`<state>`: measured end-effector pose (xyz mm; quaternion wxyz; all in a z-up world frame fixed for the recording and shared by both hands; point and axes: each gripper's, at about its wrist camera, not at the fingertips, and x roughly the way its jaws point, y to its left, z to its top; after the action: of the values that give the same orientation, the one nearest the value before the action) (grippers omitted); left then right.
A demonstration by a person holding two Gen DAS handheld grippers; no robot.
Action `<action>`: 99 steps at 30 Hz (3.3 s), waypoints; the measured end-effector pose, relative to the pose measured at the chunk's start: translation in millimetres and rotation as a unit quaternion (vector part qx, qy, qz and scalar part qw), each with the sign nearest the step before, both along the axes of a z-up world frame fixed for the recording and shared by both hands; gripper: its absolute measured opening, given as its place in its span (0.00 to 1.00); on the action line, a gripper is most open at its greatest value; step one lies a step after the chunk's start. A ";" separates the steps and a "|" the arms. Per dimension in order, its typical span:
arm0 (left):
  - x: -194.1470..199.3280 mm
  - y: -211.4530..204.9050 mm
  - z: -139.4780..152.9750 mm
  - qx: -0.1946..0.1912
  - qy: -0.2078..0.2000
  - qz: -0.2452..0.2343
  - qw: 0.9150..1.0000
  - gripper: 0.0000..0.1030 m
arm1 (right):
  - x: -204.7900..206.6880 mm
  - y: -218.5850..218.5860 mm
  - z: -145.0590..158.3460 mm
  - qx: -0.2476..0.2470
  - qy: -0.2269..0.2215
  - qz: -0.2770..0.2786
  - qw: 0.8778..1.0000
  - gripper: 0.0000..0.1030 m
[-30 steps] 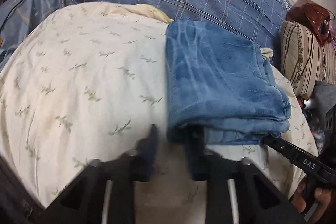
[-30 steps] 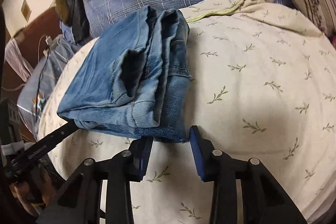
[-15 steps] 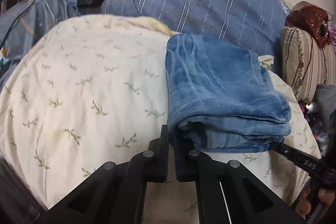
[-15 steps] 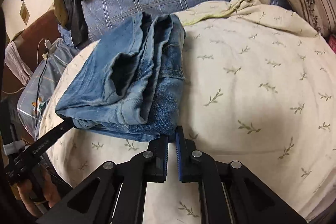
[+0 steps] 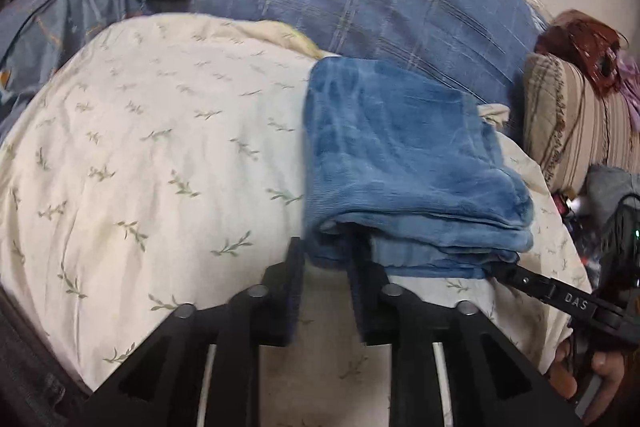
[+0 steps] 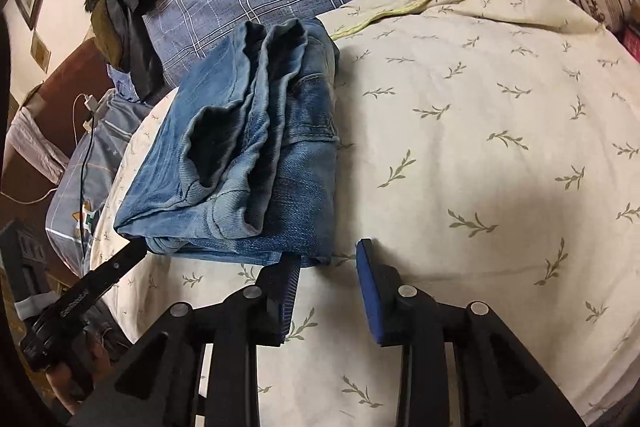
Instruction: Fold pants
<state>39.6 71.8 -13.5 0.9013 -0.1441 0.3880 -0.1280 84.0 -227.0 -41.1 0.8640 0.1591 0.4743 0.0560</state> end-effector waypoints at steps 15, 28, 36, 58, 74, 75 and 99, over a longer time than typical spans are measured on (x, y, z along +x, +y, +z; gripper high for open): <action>19.8 -9.7 -13.9 0.028 0.011 0.006 1.000 0.29 | 1.3 7.4 1.2 -0.015 -0.008 0.008 1.000 0.34; 23.2 -16.4 -16.4 0.055 0.015 0.004 0.998 0.13 | 4.1 10.0 3.1 -0.038 -0.007 0.014 0.999 0.08; 18.7 -2.0 -19.5 0.005 0.035 0.009 0.999 0.17 | -1.5 14.2 8.7 -0.048 -0.017 0.015 0.999 0.13; 68.7 33.1 67.5 -0.092 0.008 -0.025 0.995 0.55 | 47.1 -3.3 82.0 0.068 -0.068 0.079 0.992 0.75; 237.8 2.2 -9.0 -0.143 0.104 -0.063 0.982 0.44 | 179.3 -11.6 12.3 0.090 0.009 0.071 0.993 0.58; 231.2 0.1 -10.1 -0.131 0.091 -0.059 0.985 0.39 | 179.7 -10.0 12.4 0.081 0.010 0.074 0.994 0.56; 182.5 1.4 1.0 -0.101 0.109 -0.052 0.988 0.57 | 149.5 -8.9 30.4 0.056 0.019 0.045 0.997 0.77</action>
<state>222.0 73.2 -12.5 0.8264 -0.2273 0.4763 -0.1965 233.5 -235.9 -10.7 0.8410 0.1865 0.4939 0.1183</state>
